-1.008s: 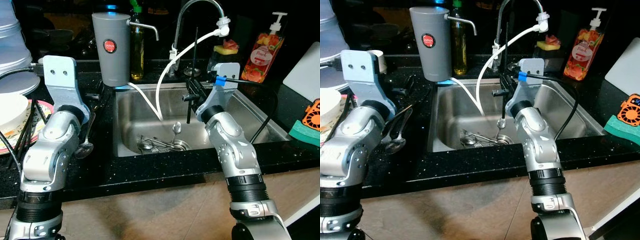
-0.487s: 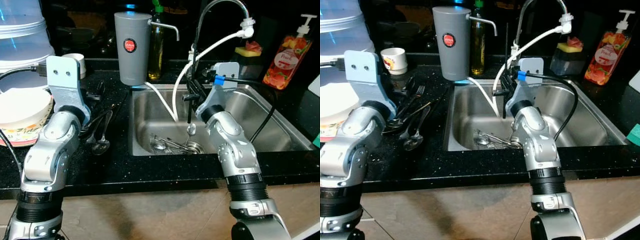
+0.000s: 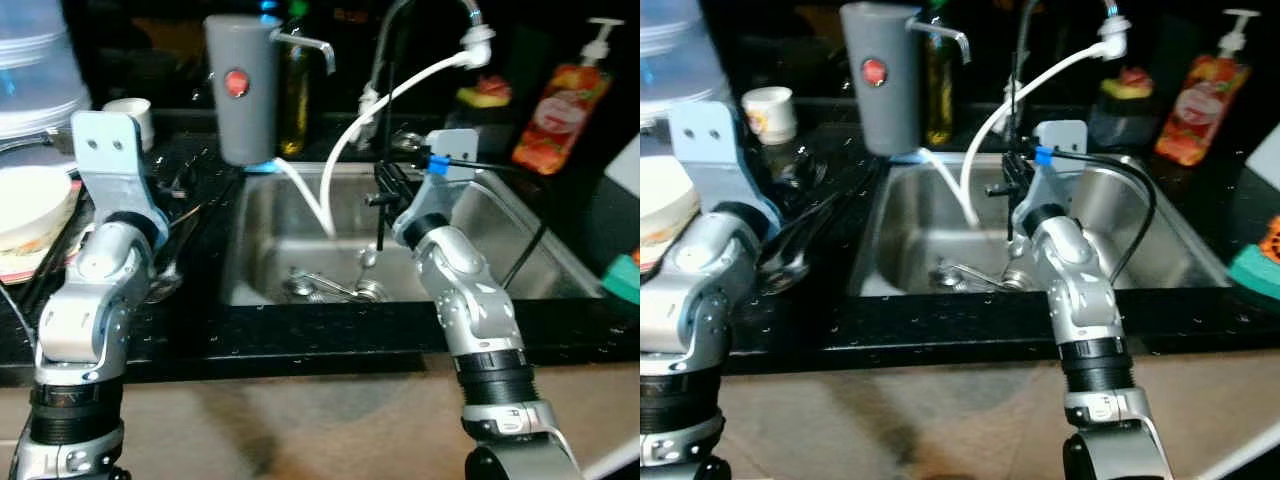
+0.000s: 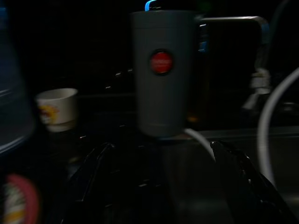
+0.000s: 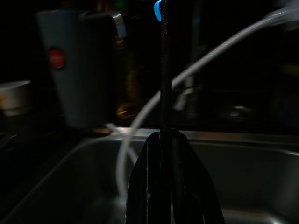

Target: Kitchen organization

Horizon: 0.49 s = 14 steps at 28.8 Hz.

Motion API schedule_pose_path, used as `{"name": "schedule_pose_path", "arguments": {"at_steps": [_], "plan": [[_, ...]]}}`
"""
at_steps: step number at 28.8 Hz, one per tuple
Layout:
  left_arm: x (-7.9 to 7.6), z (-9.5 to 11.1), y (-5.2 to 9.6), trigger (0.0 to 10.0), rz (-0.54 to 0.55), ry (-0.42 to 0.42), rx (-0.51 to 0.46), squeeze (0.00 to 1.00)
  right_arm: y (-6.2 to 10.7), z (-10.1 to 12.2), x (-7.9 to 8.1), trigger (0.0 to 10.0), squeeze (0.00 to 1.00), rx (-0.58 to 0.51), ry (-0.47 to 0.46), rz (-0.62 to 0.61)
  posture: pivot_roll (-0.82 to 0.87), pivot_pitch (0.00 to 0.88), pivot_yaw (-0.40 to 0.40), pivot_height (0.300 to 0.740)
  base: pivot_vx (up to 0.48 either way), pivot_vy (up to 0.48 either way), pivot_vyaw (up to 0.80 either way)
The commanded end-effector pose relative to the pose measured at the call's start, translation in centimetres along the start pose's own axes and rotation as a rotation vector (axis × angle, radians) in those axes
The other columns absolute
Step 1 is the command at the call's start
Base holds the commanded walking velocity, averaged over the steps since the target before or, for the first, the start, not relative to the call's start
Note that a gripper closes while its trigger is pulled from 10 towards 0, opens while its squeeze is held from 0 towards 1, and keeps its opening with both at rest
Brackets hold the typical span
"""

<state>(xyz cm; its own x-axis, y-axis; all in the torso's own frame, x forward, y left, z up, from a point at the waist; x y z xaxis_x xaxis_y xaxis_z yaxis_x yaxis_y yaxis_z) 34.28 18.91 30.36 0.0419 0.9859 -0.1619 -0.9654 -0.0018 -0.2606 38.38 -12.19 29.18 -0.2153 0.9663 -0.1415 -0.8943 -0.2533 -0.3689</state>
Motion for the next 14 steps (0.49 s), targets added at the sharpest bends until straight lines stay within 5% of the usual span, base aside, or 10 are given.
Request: {"name": "schedule_pose_path", "arguments": {"at_steps": [1,8,11,14], "plan": [[0.18,-0.17,0.08,10.0,0.008,0.010,0.011,0.00,-0.04,0.26,0.32,10.0,0.00,-0.012,-0.005,0.010,-0.02,0.083,-0.050,0.740,0.000,0.000,0.00],[0.20,-0.23,0.08,10.0,0.013,0.042,0.020,0.00,-0.12,0.35,0.33,10.0,0.00,-0.015,-0.004,0.014,-0.02,0.083,-0.052,0.740,0.000,0.000,0.00],[0.00,0.04,0.12,10.0,0.000,0.003,0.008,0.00,-0.13,0.36,0.32,10.0,0.00,-0.015,-0.006,0.018,-0.02,0.082,-0.054,0.740,0.000,0.480,0.00],[-0.05,-0.21,0.08,10.0,0.001,0.000,0.030,0.00,-0.17,0.37,0.32,10.0,0.00,-0.015,-0.006,0.019,-0.02,0.083,-0.055,0.740,0.000,0.000,0.00]]}}
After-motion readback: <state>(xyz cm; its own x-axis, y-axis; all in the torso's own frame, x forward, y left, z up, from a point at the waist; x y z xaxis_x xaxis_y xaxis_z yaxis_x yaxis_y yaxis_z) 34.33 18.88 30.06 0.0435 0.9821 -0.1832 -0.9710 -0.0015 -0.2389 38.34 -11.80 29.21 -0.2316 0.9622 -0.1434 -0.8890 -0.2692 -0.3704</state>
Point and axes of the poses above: a point about 5 cm out from each wrist's last joint towards the gripper, its own y axis pointing back from the gripper into the wrist, its own z axis along the axis of the wrist's last joint, x = y × z, the point moved 2 cm from there along -y, pointing out of the wrist towards the gripper, and after that the axes turned 11 degrees about y, right-handed, at the moved point
